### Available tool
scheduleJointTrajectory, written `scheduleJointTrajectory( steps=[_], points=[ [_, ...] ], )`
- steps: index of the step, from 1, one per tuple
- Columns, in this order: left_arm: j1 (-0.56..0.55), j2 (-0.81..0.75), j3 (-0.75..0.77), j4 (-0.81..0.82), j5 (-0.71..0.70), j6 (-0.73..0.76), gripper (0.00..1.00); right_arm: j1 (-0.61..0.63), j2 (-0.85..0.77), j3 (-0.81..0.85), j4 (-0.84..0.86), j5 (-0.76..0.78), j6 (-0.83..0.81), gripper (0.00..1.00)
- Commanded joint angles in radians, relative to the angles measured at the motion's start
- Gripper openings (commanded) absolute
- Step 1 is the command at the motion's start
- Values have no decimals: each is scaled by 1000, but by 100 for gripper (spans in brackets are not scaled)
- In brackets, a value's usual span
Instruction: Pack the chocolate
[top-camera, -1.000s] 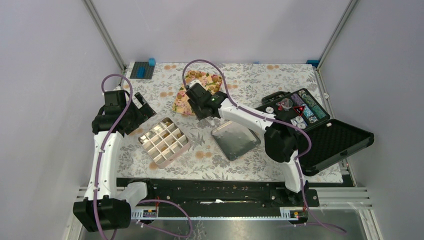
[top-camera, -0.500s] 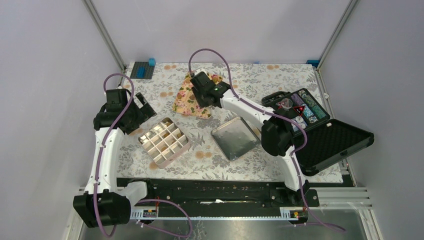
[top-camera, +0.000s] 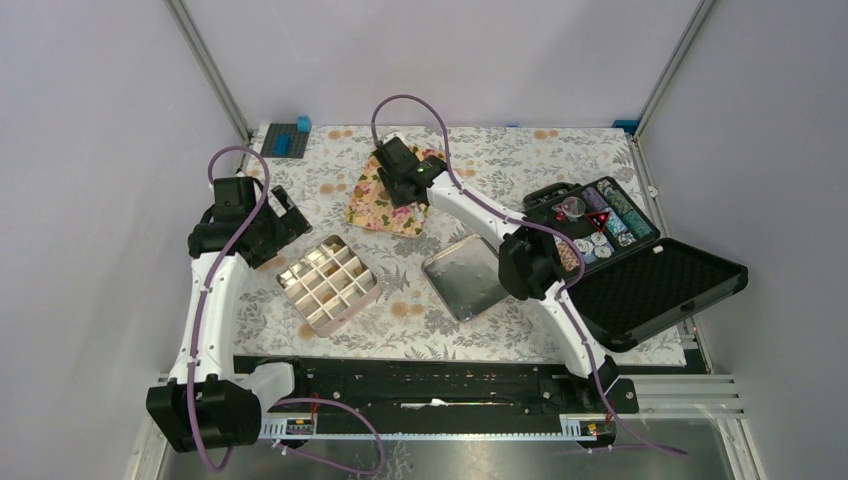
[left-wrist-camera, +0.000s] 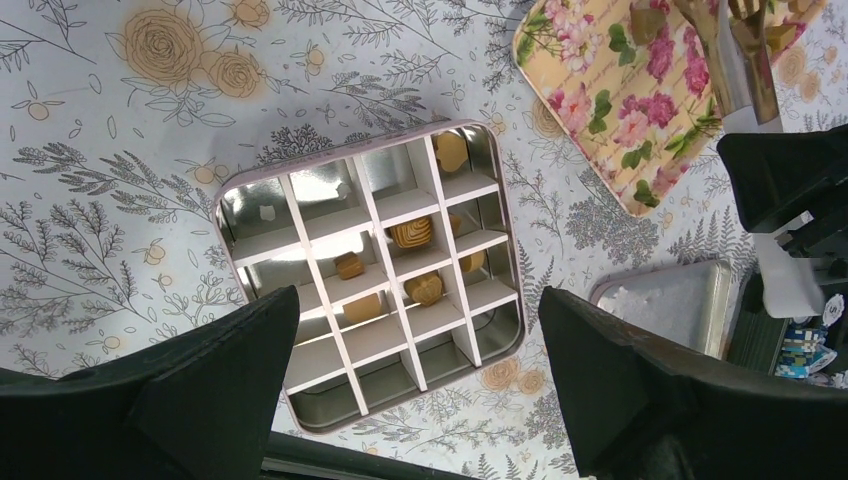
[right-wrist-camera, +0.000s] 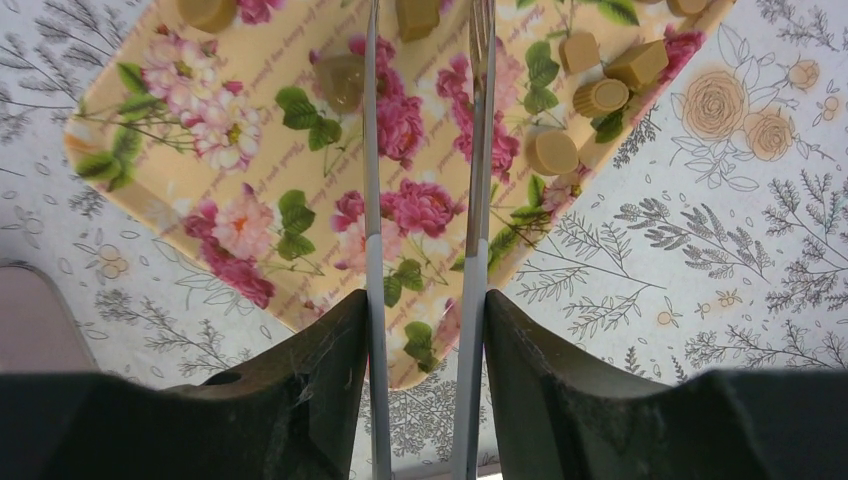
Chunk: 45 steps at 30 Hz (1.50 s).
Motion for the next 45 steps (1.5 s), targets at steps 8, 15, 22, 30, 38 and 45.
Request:
scheduleJointTrajectory(
  steps=[8, 15, 22, 30, 38, 45],
  points=[
    [5, 2, 42, 33, -5, 16, 99, -17, -20, 9, -19, 16, 17, 38],
    [5, -18, 35, 30, 1, 15, 99, -17, -193, -176, 51, -2, 77, 17],
    [5, -25, 17, 35, 21, 11, 99, -11, -544, -598, 213, -45, 95, 13],
    [5, -10, 19, 48, 34, 1, 99, 177, -837, -883, 176, 21, 117, 12],
    [5, -16, 10, 48, 28, -15, 99, 410, -938, -951, 157, 25, 201, 12],
    [5, -18, 2, 52, 46, -33, 99, 466, -892, -1006, 236, 0, 247, 12]
  ],
)
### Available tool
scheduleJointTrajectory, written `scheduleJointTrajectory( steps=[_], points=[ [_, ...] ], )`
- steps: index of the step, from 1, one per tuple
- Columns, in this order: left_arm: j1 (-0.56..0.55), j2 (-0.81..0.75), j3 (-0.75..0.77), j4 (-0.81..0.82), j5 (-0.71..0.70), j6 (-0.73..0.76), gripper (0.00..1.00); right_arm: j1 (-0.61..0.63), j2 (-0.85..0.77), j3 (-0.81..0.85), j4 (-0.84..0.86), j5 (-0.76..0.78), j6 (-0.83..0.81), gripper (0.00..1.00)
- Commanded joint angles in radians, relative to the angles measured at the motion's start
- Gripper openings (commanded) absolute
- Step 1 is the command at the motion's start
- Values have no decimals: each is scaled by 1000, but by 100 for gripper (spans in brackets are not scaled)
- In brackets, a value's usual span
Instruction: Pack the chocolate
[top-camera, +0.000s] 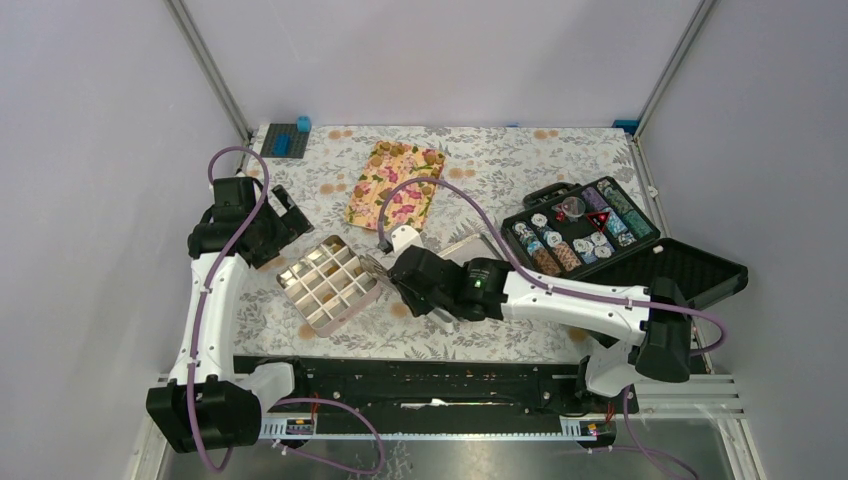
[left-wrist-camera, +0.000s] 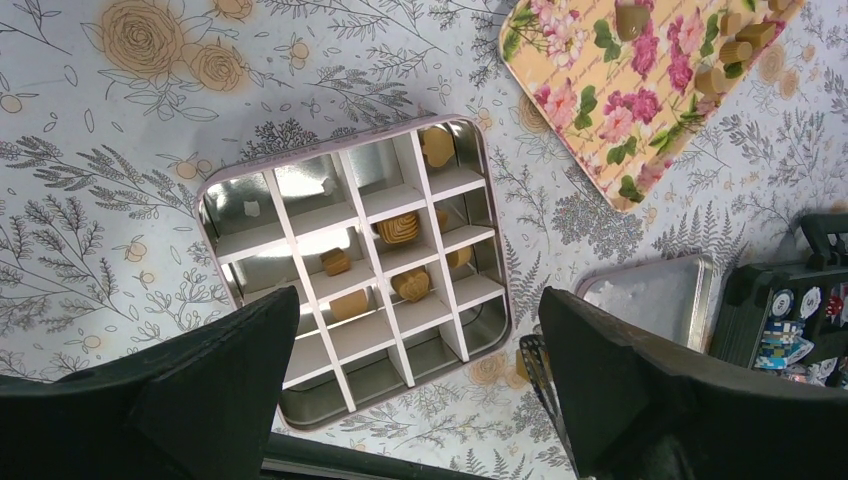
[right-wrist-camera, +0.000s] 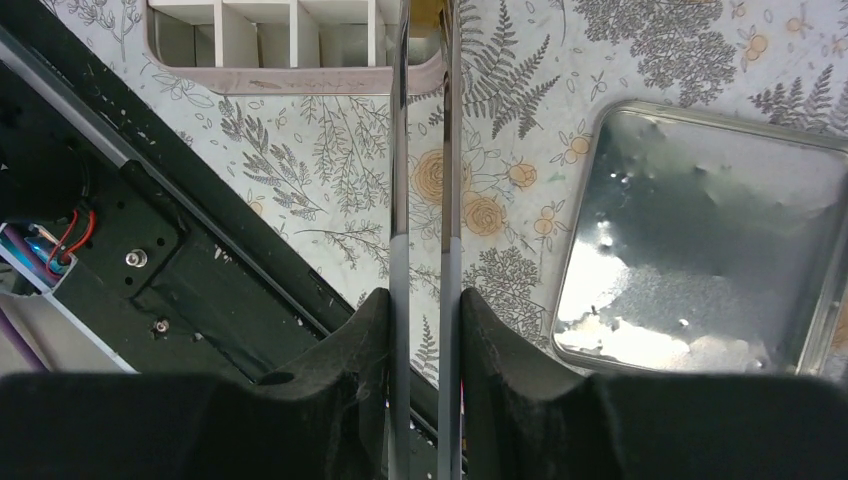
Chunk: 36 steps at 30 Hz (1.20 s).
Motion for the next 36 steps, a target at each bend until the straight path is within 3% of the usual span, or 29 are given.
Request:
scheduleJointTrajectory(
  steps=[1, 13, 16, 20, 23, 27, 33, 36],
  points=[
    [5, -19, 3, 49, 24, -14, 99, 13, 7, -16, 104, 26, 52, 12],
    [5, -25, 1, 49, 22, -9, 99, 14, 79, -33, 131, -8, 79, 14],
    [5, -26, 1, 48, 24, -6, 99, 14, 85, -38, 131, -9, 87, 21],
    [5, -25, 0, 49, 16, -6, 99, 13, 88, -30, 122, 4, 94, 43],
    [5, -26, 6, 52, 16, -7, 99, 13, 79, -24, 121, 6, 96, 45],
    [5, -20, 5, 55, 22, -4, 99, 14, 69, -17, 118, 19, 93, 42],
    [5, -21, -2, 54, 22, -3, 99, 13, 14, -1, 129, 74, 55, 20],
    [5, -26, -4, 56, 17, -4, 99, -5, 8, 27, 130, 127, -4, 19]
  ],
)
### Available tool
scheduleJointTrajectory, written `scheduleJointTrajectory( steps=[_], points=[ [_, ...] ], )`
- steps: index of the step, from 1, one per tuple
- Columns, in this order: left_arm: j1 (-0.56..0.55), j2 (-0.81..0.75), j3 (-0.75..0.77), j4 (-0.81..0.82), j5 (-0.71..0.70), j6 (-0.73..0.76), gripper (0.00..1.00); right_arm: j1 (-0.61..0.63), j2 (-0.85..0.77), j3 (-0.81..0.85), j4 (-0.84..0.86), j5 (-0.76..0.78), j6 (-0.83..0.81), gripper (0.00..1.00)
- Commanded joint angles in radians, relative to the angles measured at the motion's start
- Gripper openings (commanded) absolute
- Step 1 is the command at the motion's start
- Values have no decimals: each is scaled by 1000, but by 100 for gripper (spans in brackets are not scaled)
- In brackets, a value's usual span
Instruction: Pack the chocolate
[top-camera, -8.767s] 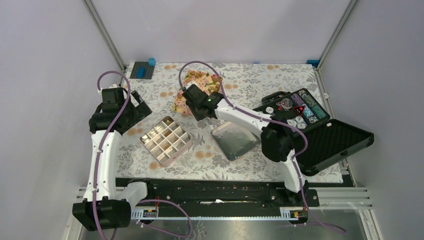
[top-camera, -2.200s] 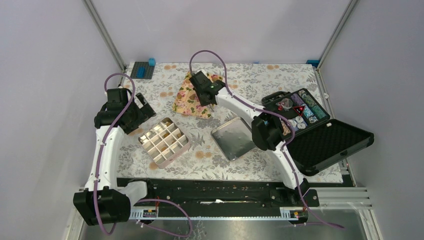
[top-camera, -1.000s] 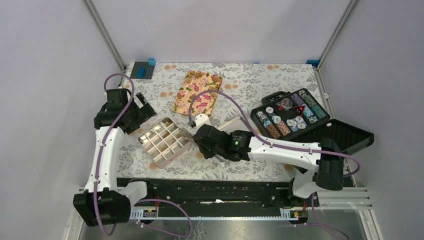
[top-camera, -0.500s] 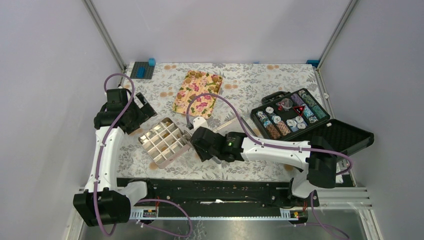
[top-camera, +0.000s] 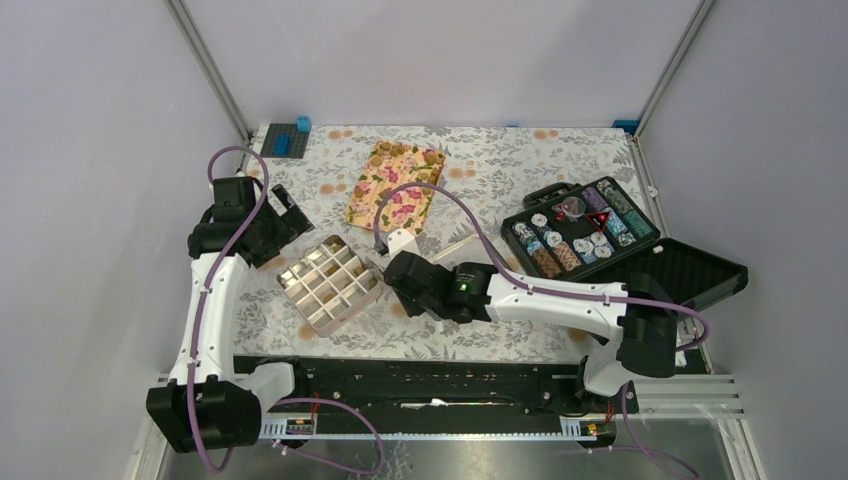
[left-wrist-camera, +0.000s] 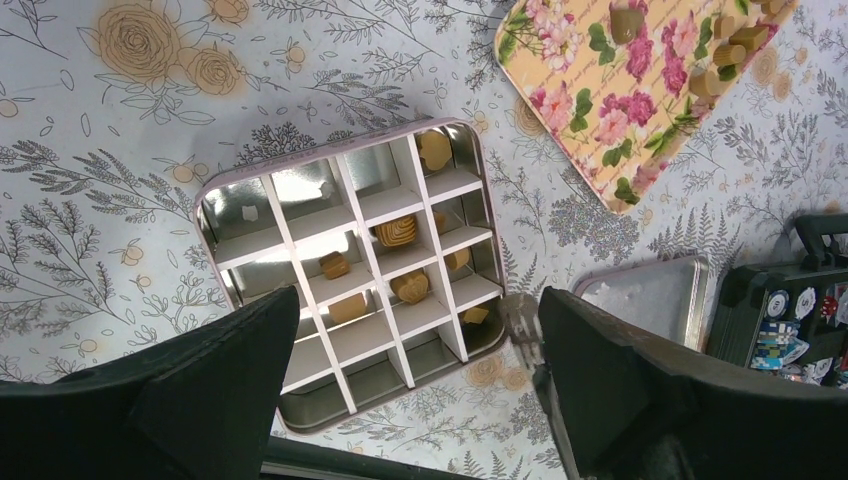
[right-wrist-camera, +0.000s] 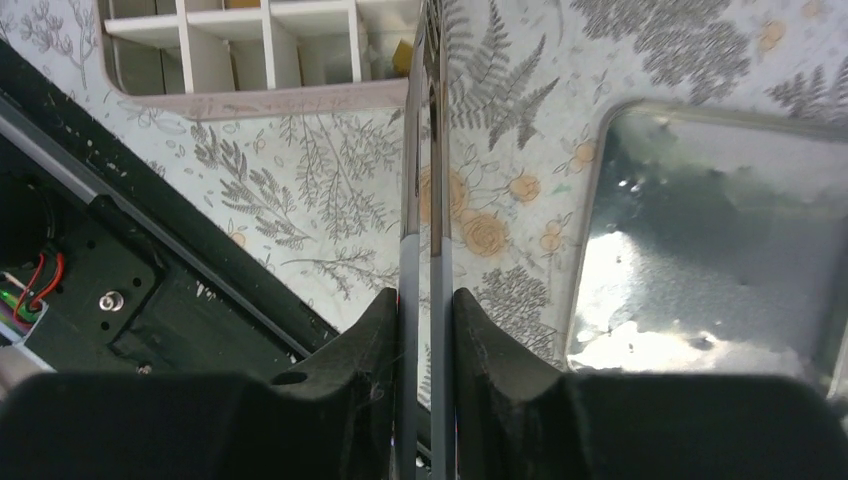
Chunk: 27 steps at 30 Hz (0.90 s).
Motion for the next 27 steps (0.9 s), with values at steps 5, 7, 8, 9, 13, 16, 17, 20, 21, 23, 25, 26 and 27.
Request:
scheduleJointTrajectory(
  steps=[5, 7, 8, 9, 13, 16, 17, 20, 21, 23, 25, 26, 27],
  points=[
    [5, -29, 5, 48, 14, 6, 99, -152, -28, 112, 45, 73, -122, 24],
    [5, -34, 3, 48, 15, 5, 99, -243, 10, 160, 6, 64, -129, 25],
    [5, -37, -1, 48, 19, 3, 99, -273, 30, 180, -6, 67, -139, 26],
    [5, -40, -3, 49, 24, 0, 99, -301, 47, 197, -14, 69, -146, 26],
    [5, -48, -18, 49, 31, -8, 99, -403, 151, 291, -86, 68, -171, 30],
    [5, -50, -27, 49, 33, -8, 99, -450, 205, 329, -89, 66, -185, 31],
    [5, -50, -28, 49, 38, -8, 99, -461, 224, 342, -88, 62, -191, 32],
    [4, -50, -28, 50, 46, -10, 99, -486, 282, 388, -93, 59, -209, 35],
    [6, -49, -27, 49, 45, -10, 99, -492, 304, 403, -97, 59, -210, 35],
    [5, -45, -24, 49, 40, -8, 99, -499, 332, 427, -99, 59, -219, 36],
    [5, -41, -23, 48, 37, -4, 99, -501, 348, 447, -99, 59, -227, 37],
    [5, -39, -22, 49, 38, -2, 99, -503, 353, 456, -100, 61, -228, 37],
    [5, -37, -22, 50, 35, -1, 99, -502, 355, 462, -100, 62, -229, 38]
  ],
)
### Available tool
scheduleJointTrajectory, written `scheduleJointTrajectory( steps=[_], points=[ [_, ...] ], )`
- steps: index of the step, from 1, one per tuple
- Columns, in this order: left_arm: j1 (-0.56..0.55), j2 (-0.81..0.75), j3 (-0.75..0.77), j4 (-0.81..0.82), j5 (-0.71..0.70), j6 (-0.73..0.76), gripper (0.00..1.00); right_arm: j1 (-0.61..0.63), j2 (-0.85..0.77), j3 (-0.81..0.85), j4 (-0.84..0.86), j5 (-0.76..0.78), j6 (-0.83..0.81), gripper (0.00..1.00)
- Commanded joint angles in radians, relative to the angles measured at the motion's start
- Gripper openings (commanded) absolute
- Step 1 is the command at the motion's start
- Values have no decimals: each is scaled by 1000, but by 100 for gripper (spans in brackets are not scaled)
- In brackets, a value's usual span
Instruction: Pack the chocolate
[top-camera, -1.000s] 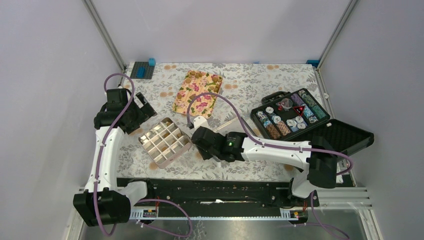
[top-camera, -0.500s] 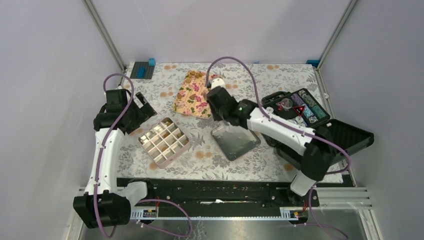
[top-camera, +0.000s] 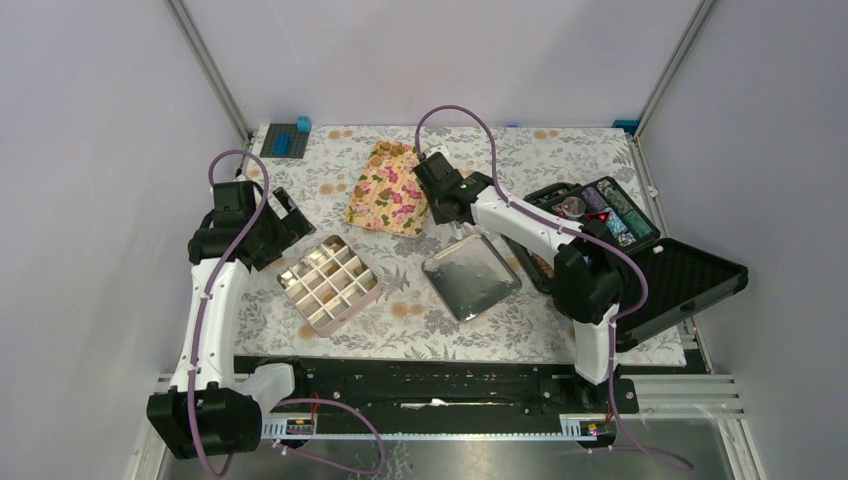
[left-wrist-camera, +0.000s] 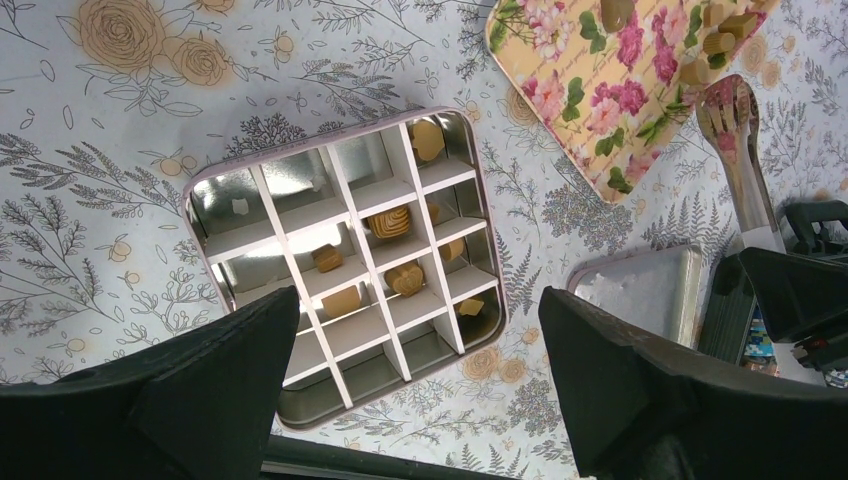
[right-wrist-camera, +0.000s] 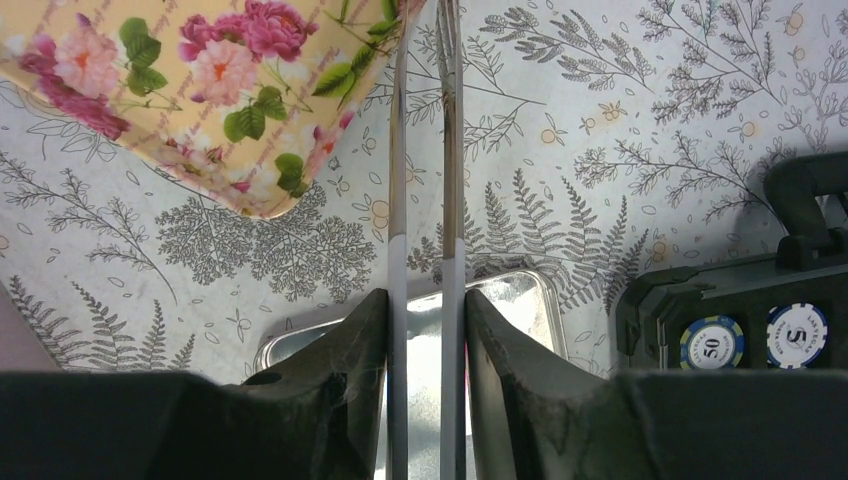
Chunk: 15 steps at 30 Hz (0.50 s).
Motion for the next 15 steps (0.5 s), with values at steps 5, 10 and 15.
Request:
scheduleJointTrajectory(
  steps=[5, 10, 15],
  points=[
    [5, 6, 6, 43, 6, 1, 99, -5, -5, 96, 13, 11, -26, 39],
    [5, 10, 29, 49, 10, 4, 99, -5, 29, 128, 7, -7, -38, 42],
    [5, 19, 27, 49, 0, 12, 99, -6, 69, 149, 4, 3, -50, 43]
  ],
)
